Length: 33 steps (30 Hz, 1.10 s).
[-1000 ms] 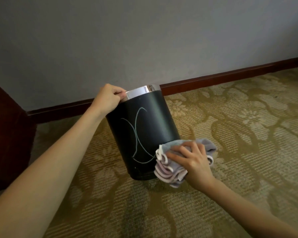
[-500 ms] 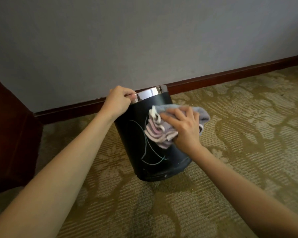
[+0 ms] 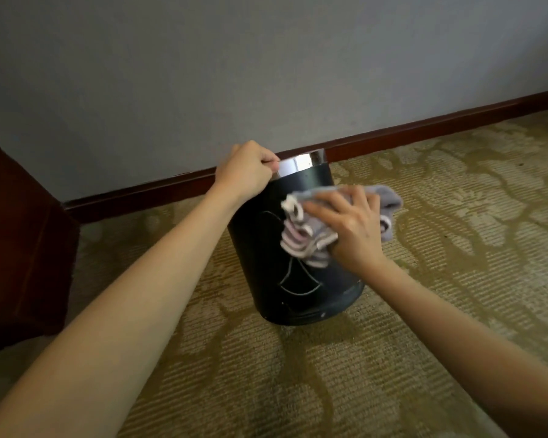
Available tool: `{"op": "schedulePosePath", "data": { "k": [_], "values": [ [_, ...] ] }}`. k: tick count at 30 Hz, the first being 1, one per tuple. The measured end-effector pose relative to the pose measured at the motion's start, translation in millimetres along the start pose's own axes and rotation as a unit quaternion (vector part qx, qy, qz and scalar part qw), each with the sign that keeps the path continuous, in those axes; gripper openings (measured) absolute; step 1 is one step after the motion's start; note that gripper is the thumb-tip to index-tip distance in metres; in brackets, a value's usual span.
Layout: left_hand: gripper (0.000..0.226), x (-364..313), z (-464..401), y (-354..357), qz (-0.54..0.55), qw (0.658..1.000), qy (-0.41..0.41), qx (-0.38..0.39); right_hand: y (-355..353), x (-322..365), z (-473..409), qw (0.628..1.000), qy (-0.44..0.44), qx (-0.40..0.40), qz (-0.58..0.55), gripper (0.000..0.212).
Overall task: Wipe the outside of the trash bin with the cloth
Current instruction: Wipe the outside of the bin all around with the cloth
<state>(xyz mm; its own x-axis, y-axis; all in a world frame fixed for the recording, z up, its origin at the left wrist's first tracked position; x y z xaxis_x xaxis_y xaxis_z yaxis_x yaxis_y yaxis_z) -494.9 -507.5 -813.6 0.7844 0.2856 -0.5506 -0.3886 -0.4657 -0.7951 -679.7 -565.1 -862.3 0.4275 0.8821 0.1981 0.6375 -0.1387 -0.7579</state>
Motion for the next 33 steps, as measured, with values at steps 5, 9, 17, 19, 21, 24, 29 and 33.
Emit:
{"op": "schedulePosePath", "data": {
  "k": [5, 9, 17, 19, 21, 24, 29, 33],
  "values": [
    [0.018, -5.5, -4.8, 1.3, -0.019, 1.0, -0.017, 0.007, 5.3, -6.8, 2.2, 0.998, 0.057, -0.022, -0.014, 0.031],
    [0.019, -3.4, -7.2, -1.3, -0.011, 1.0, -0.017, 0.022, 11.3, -11.6, 64.1, 1.0, 0.016, 0.013, -0.022, 0.031],
    [0.023, -7.5, 0.0, 3.3, -0.019, 1.0, -0.014, 0.014, 9.5, -19.7, 107.4, 0.997, -0.021, 0.07, -0.003, 0.026],
    [0.025, -12.5, 2.2, 4.5, -0.032, 0.999, -0.003, 0.012, 6.0, -16.1, 85.8, 0.997, -0.041, 0.061, 0.003, 0.027],
    [0.024, -16.6, 2.6, 4.8, -0.038, 0.999, 0.005, 0.017, 1.4, -16.1, 54.6, 0.998, -0.046, 0.038, 0.003, 0.028],
    [0.018, -26.3, 1.2, 6.2, -0.043, 0.999, 0.007, 0.029, -2.3, -12.6, 5.4, 1.0, -0.018, -0.002, 0.0, 0.027],
    [0.016, -18.2, -2.3, -0.4, -0.043, 0.999, -0.007, 0.024, 5.2, -6.1, 8.4, 0.999, 0.036, -0.035, -0.01, 0.029],
    [0.02, 0.2, -2.3, -6.9, -0.022, 0.999, -0.026, 0.031, 12.3, -11.0, 54.6, 0.999, 0.039, -0.006, -0.034, 0.026]
  ]
}}
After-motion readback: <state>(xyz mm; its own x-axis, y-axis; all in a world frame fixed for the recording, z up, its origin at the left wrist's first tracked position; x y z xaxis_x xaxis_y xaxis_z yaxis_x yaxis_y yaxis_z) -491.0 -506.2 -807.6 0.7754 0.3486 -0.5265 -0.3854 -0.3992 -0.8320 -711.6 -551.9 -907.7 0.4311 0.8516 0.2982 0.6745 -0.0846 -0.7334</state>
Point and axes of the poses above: each hand's wrist, its own z-axis away from the middle knuckle, its own y-axis out of the palm, x = y × z, the point moved 4 cm from there along -z, towards the middle knuckle, and after that the axes turned 11 degrees about y, right-handed, at the moved point
